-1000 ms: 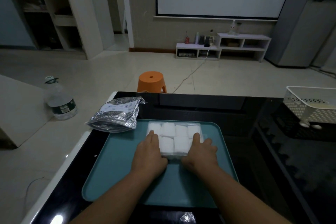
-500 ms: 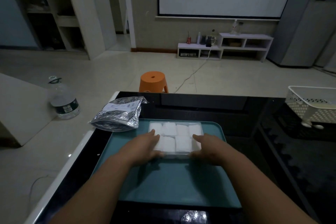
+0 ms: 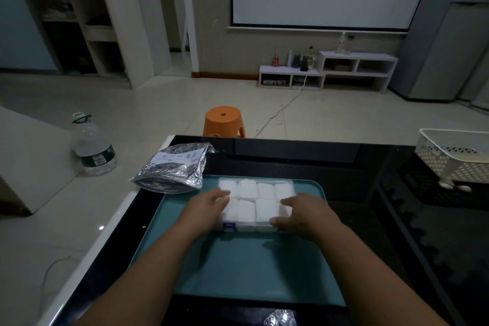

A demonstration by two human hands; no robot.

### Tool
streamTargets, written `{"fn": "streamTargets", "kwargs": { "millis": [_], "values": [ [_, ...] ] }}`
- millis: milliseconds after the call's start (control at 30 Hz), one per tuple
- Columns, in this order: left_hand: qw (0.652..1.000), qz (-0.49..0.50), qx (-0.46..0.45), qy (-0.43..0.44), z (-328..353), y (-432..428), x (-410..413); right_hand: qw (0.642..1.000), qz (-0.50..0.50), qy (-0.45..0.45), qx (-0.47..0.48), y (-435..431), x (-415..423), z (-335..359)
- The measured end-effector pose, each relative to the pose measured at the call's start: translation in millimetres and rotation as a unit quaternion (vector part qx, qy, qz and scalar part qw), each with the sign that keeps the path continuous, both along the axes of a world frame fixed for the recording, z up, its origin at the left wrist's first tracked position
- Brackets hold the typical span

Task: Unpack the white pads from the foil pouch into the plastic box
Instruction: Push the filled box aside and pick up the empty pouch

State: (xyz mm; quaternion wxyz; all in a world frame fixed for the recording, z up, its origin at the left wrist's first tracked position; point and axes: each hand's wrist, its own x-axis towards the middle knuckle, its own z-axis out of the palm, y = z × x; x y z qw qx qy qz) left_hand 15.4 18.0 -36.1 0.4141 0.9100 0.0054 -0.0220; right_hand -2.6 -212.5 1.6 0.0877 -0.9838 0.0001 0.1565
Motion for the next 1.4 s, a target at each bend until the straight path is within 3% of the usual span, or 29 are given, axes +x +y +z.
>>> {"fn": "streamTargets", "kwargs": {
  "millis": [67,167,300,467,733,767,833,900,967,1100,1233,1333,1400],
  "values": [
    [0.996,0.075,-0.041,0.02,-2,1,3,0.998,0.002,-0.059,-0.02,5,2,-2],
    [0.986,0.143,-0.023,0.083,-4,2,4,0.994,0.032,-0.102,0.03,18,2,-8],
    [0.98,0.139,-0.085,0.111,-6,-9,0,0.993,0.101,-0.052,0.013,33,-3,-17],
    [0.968,0.114,-0.2,0.1,-19,-30,4,0.999,0.028,-0.041,-0.013,26,0,-18],
    [0.954,0.05,-0.269,0.119,-27,-53,5,0.998,-0.056,-0.024,-0.004,6,12,-15],
    [0.964,0.045,-0.24,0.109,-25,-51,6,0.998,-0.061,-0.023,-0.005,5,13,-14],
    [0.997,0.051,-0.031,0.04,-15,-41,7,0.998,-0.065,-0.025,-0.01,5,14,-13],
    [0.978,0.074,0.188,-0.056,-5,-28,6,0.998,-0.053,-0.044,-0.004,7,14,-9],
    [0.954,0.088,0.27,-0.092,3,-15,7,0.996,-0.035,-0.082,0.015,11,14,-5],
    [0.938,0.053,0.341,-0.031,0,2,13,0.993,-0.007,-0.113,0.043,21,13,-3],
    [0.944,0.046,0.325,0.023,-8,10,15,0.993,-0.003,-0.098,0.062,25,11,-5],
    [0.956,0.056,0.288,-0.008,-11,9,17,0.991,-0.008,-0.105,0.081,25,10,-4],
    [0.958,0.07,0.266,-0.079,-5,2,16,0.989,-0.012,-0.11,0.097,25,10,-4]
  ]
}}
